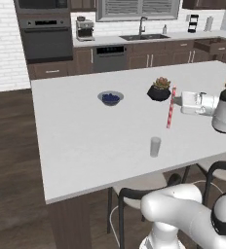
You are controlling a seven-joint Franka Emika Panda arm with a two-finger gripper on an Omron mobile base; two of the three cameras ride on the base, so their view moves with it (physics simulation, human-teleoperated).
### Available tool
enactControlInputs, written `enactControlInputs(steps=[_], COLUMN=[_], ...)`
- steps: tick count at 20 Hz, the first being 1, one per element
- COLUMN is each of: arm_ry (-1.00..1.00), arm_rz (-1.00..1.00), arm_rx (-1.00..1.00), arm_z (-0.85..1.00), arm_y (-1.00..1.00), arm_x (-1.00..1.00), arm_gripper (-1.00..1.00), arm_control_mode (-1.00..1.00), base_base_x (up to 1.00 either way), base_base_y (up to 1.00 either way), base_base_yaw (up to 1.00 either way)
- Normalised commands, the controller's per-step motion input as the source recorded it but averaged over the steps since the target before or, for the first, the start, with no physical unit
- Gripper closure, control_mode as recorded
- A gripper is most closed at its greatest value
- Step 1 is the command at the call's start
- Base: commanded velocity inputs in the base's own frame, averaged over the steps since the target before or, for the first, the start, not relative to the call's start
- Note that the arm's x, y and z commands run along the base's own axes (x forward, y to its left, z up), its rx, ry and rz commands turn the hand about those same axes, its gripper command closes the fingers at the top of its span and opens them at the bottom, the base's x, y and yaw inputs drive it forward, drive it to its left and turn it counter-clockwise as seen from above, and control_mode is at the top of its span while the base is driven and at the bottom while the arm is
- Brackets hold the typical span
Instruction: Take a straw from the drawer in front and place it inside the glass cup on the dining counter.
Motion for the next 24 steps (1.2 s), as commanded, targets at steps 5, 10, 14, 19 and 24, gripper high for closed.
enactControlInputs(steps=[5, 10, 14, 19, 24], arm_ry=[-0.08, 0.00, 0.00, 0.00, 0.00], arm_rz=[0.00, 0.00, 0.00, 0.00, 0.00], arm_rx=[-0.10, -0.05, 0.00, 0.00, 0.00], arm_z=[-0.39, -0.29, -0.25, -0.27, -0.32], arm_y=[0.00, 0.00, 0.00, 0.00, 0.00], arm_x=[0.06, 0.18, 0.17, 0.11, 0.16], arm_gripper=[1.00, 1.00, 1.00, 1.00, 1.00], arm_control_mode=[-1.00, -1.00, -1.00, -1.00, -1.00], base_base_x=[0.00, 0.00, 0.00, 0.00, 0.00], base_base_y=[0.00, 0.00, 0.00, 0.00, 0.00], base_base_yaw=[0.00, 0.00, 0.00, 0.00, 0.00])
